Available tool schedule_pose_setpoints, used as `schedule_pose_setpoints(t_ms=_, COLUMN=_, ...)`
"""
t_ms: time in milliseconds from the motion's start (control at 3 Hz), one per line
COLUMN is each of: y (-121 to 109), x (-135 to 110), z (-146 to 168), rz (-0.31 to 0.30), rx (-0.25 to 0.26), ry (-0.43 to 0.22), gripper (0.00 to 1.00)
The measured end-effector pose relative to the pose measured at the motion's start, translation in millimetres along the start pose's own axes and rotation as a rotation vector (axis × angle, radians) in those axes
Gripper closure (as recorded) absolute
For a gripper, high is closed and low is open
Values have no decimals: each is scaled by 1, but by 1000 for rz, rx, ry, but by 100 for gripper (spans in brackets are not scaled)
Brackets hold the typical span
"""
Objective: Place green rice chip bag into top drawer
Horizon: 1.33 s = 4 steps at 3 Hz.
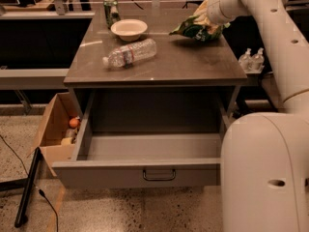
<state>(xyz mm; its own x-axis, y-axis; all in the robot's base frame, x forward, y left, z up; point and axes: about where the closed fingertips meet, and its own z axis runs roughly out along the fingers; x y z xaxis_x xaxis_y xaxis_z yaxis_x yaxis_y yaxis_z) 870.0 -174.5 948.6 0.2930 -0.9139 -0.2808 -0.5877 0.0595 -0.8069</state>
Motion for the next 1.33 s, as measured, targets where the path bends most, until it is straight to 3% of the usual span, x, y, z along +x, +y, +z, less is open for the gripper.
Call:
schedule_pose_setpoints(t_ms=667, y=45, x=-25, z=-82, rz=147, rx=-132, ry=-73, gripper=100)
schedule_pose_setpoints(t_ms=1000, y=67, x=-30, z=-77, rz=154, rx=-178, ry=-74, gripper=100)
schedule_pose_setpoints(t_ms=1333, y=66, x=-30, z=-77, rz=153, rx=-177, ry=-75, gripper=100)
